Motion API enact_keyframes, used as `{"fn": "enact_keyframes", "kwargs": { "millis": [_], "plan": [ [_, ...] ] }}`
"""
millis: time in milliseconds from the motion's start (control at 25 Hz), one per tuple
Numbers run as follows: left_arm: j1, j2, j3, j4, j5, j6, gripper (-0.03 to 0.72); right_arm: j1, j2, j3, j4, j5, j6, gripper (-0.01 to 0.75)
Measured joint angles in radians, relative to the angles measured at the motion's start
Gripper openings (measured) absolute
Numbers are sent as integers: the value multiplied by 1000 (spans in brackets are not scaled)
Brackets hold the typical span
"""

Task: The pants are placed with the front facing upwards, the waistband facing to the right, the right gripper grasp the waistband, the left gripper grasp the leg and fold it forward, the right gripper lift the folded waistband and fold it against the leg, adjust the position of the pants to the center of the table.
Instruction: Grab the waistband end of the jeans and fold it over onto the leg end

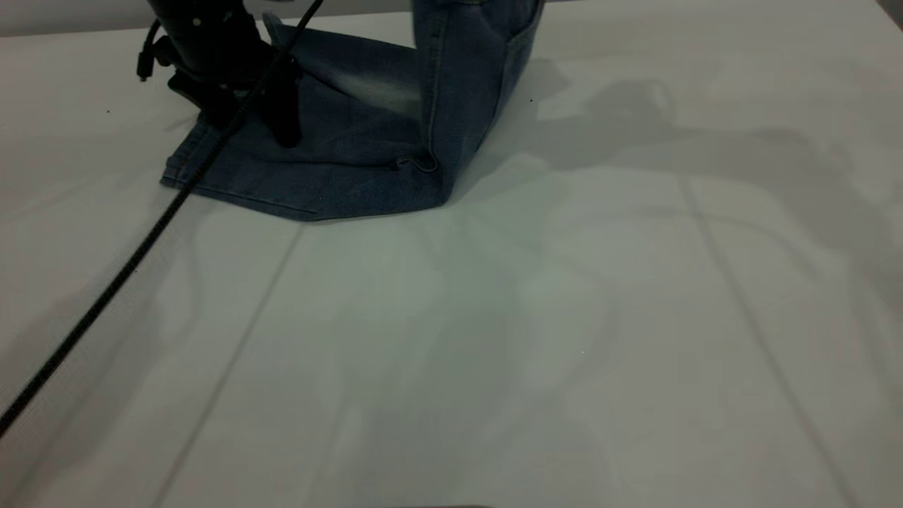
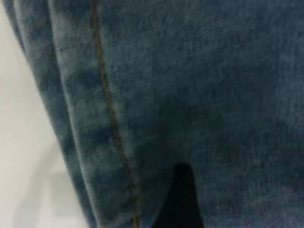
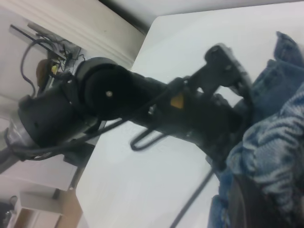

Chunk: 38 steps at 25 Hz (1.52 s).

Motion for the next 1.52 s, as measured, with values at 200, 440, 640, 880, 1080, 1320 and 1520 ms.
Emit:
{"fn": "enact_keyframes", "kwargs": {
  "millis": [200, 440, 640, 880, 1080, 1320, 1520],
  "plan": [
    [-23, 3, -6, 2, -13, 0, 579, 78, 2, -24, 13, -100, 0, 49],
    [-33, -18, -22, 6, 53, 0, 579, 135, 4, -37, 53, -212, -32, 49],
    [-17, -94, -139, 117, 199, -3, 579, 145, 37, -43, 122, -243, -78, 49],
    [31, -130, -289, 257, 340, -81, 579, 180, 83, -53, 190, -253, -162, 49],
    [53, -131, -365, 288, 369, -141, 579, 254, 116, -77, 196, -279, -228, 49],
    [53, -131, -379, 282, 374, -168, 579, 319, 175, -97, 210, -463, -305, 59],
    [53, -131, -379, 273, 374, -169, 579, 320, 263, -169, 210, -427, -294, 199]
  ]
}}
